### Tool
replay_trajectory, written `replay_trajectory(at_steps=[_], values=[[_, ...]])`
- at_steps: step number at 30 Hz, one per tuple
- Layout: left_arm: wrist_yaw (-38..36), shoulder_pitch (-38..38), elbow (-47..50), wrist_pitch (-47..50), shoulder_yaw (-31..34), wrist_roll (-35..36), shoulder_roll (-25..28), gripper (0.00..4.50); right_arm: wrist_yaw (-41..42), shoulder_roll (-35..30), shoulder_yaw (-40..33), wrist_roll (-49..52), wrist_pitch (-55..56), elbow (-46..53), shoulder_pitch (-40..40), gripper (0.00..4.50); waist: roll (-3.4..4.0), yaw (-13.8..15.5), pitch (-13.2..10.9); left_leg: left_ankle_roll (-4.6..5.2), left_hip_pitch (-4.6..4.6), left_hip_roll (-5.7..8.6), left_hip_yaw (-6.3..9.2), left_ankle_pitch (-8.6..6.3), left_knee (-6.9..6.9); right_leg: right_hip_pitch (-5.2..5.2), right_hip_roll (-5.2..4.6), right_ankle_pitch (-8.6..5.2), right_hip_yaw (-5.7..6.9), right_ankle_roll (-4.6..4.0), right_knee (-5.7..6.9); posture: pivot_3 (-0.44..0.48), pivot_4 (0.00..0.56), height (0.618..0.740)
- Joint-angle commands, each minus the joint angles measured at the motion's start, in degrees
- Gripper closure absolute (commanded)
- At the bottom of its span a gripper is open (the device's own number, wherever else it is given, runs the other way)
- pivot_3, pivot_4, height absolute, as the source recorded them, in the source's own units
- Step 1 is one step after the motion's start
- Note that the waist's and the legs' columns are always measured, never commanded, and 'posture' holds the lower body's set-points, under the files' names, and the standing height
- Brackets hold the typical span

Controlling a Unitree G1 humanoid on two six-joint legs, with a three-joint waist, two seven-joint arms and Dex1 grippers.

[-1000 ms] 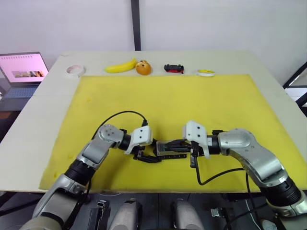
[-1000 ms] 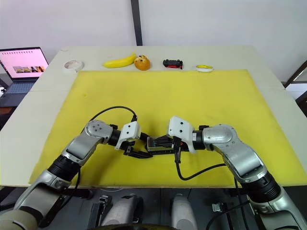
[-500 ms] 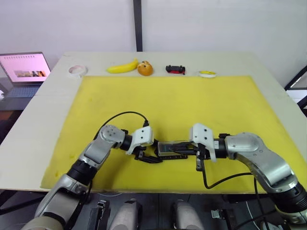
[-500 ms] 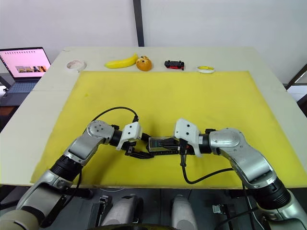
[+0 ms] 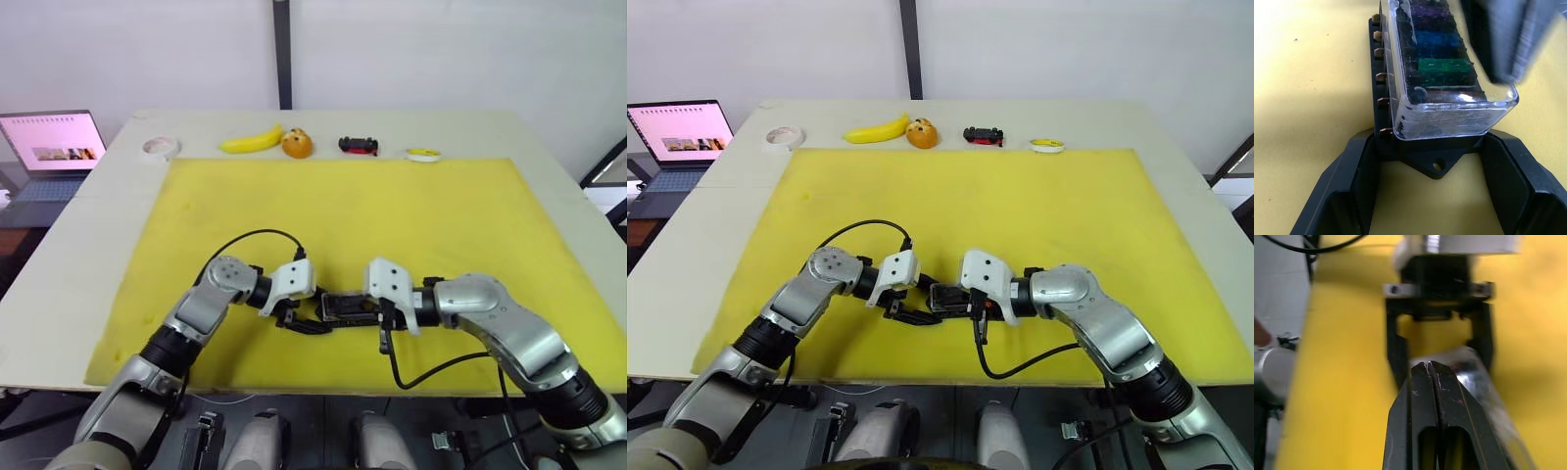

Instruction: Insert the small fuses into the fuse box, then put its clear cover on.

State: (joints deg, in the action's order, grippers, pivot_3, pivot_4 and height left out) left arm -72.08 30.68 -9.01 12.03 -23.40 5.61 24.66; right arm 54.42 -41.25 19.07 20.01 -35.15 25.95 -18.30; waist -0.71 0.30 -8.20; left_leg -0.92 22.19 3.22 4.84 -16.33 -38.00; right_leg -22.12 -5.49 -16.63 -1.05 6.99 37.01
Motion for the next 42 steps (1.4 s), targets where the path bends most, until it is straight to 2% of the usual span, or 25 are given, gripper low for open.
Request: replay_trajectory(at_steps=[1,11,15,19,20,21,22,23,24,29,30,32,36,39,42], values=[[0.67,0.97,-0.01,0.09,0.71,0.25,-0.31,1.97,-0.25,-3.61,3.94,-4.19,-4.37,-4.74,4.21,4.46,0.0,0.08,0.0,0.0,0.0,0.0,0.0,0.0,0.0,0.01,0.0,0.0,0.0,0.0,-0.01,0.0,0.15,0.74],[-0.74,0.53,0.62,-0.98,0.78,0.61,0.5,1.97,0.18,-5.4,-5.17,0.3,-4.13,-4.74,3.95,4.46,-0.01,0.34,-0.02,0.03,0.02,0.01,-0.01,-0.02,0.0,0.0,-0.04,0.0,0.0,0.0,-0.04,0.0,0.15,0.74],[-1.67,0.55,0.9,-1.61,1.37,1.14,1.49,1.97,1.38,-6.45,-11.73,4.26,-2.3,-1.72,4.89,4.46,0.0,0.34,-0.05,0.03,0.11,0.0,0.0,-0.03,0.01,-0.1,-0.04,0.0,0.0,-0.01,-0.04,0.0,0.15,0.74],[-2.48,0.82,1.0,-1.55,2.16,2.1,2.88,1.97,4.85,-11.37,-19.69,7.62,-0.46,2.92,7.11,4.46,0.15,0.31,-0.33,0.03,0.22,0.0,0.0,-0.03,0.01,-0.23,-0.07,0.0,-0.02,0.0,-0.03,0.0,0.15,0.74],[-3.01,0.84,1.18,-1.06,2.48,2.78,3.31,1.47,5.85,-12.85,-21.99,8.88,-0.69,3.66,7.63,4.49,0.16,0.21,-0.47,0.03,0.25,0.0,-0.01,-0.03,0.01,-0.26,-0.06,0.0,-0.01,0.0,-0.02,0.0,0.15,0.74],[-3.79,0.73,1.6,-0.64,2.91,3.59,4.08,0.9,7.54,-14.75,-24.66,10.31,-0.88,4.4,8.44,4.06,0.15,0.04,-0.63,0.03,0.26,-0.03,-0.01,-0.03,0.02,-0.29,-0.07,0.0,-0.02,0.0,-0.02,0.0,0.15,0.74],[-4.3,0.65,2.06,-0.04,3.36,4.26,4.82,0.59,9.24,-16.49,-27.06,11.63,-1.03,4.97,9.26,3.9,0.22,-0.03,-0.84,0.03,0.26,-0.05,-0.02,-0.03,0.04,-0.31,-0.06,0.0,-0.03,0.0,-0.01,0.0,0.15,0.74],[-4.92,0.53,2.88,0.86,4.14,5.1,5.94,0.12,11.15,-18.24,-29.83,12.75,-0.75,5.44,10.2,3.55,0.28,-0.06,-1.01,0.03,0.27,-0.07,-0.01,-0.03,0.05,-0.34,-0.06,0.0,-0.03,0.0,0.01,0.0,0.15,0.74],[-5.55,0.34,3.85,1.74,4.94,5.96,7.17,0.0,12.67,-19.67,-32.38,13.96,-0.91,5.7,11.02,3.15,0.32,-0.06,-1.17,0.03,0.28,-0.08,-0.02,-0.03,0.05,-0.36,-0.05,0.0,-0.03,0.0,0.02,0.0,0.15,0.74],[-11.03,-2.21,10.24,6.43,10.44,12.23,16.69,0.0,18.1,-24.78,-43.95,18.4,-3.3,4.71,14.49,0.58,0.34,-0.56,-1.57,0.03,0.31,-0.14,-0.02,-0.03,0.12,-0.41,-0.03,0.0,-0.03,-0.01,0.03,0.0,0.15,0.74],[-13.0,-3.17,11.74,8.11,12.81,14.29,20.15,0.0,19.53,-25.68,-46.69,18.49,-3.63,4.04,15.54,0.14,0.32,-0.56,-1.7,0.03,0.32,-0.14,-0.02,-0.02,0.12,-0.41,-0.04,0.0,-0.02,-0.01,0.02,0.0,0.15,0.74],[-17.3,-5.25,14.38,12.3,19.61,19.12,28.61,0.0,22.64,-27.52,-52.72,18.24,-4.82,2.19,17.9,0.05,0.22,-0.73,-2.06,0.03,0.35,-0.13,-0.03,-0.02,0.11,-0.41,-0.09,0.0,-0.02,-0.01,0.0,0.0,0.15,0.74],[-20.2,-8.53,16.79,18.85,29.18,26.98,40.95,0.0,27.13,-28.9,-60.69,17.64,-6.28,0.28,22.28,0.05,0.25,-0.85,-2.41,0.02,0.48,-0.13,-0.04,-0.03,0.11,-0.53,-0.13,0.0,-0.05,-0.01,-0.02,0.0,0.15,0.74],[-20.42,-12.14,18.01,20.12,34.03,29.7,46.22,0.0,29.2,-28.63,-64.24,16.86,-6.44,0.7,25.28,0.05,0.41,-0.6,-2.48,0.02,0.48,-0.13,-0.05,-0.03,0.11,-0.5,-0.18,0.0,-0.05,-0.02,-0.05,0.0,0.15,0.74],[-20.4,-14.04,19.59,20.48,36.35,31.19,46.91,0.0,29.07,-28.12,-65.53,17.07,-6.57,1.09,26.32,0.05,0.48,-0.6,-2.5,0.02,0.48,-0.13,-0.09,-0.03,0.11,-0.5,-0.22,-0.01,-0.07,-0.02,-0.04,0.0,0.15,0.74]])
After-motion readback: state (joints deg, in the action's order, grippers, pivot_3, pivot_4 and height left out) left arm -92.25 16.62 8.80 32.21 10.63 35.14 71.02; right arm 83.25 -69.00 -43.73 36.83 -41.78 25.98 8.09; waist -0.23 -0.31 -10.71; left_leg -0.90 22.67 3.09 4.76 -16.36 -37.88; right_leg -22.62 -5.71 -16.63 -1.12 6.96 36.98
